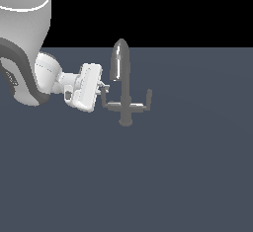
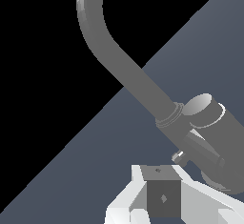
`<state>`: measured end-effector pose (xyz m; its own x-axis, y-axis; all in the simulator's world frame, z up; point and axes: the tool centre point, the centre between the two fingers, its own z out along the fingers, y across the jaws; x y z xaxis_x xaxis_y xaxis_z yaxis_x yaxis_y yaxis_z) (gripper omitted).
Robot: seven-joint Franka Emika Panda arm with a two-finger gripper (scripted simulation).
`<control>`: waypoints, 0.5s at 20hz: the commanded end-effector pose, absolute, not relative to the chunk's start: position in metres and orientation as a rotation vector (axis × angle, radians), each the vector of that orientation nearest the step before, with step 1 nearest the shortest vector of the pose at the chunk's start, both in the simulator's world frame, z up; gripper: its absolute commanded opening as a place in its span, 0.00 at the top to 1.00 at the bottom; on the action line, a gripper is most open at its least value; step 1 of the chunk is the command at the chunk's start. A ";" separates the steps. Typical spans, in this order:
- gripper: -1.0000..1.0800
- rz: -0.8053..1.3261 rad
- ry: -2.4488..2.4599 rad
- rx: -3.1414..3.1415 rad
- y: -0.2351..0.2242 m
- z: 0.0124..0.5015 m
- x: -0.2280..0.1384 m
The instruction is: Turn on the faucet by rotating a designated handle.
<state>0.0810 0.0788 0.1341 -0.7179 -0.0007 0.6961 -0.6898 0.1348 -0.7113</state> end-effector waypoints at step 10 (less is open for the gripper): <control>1.00 1.622 -1.851 0.680 0.080 0.131 0.077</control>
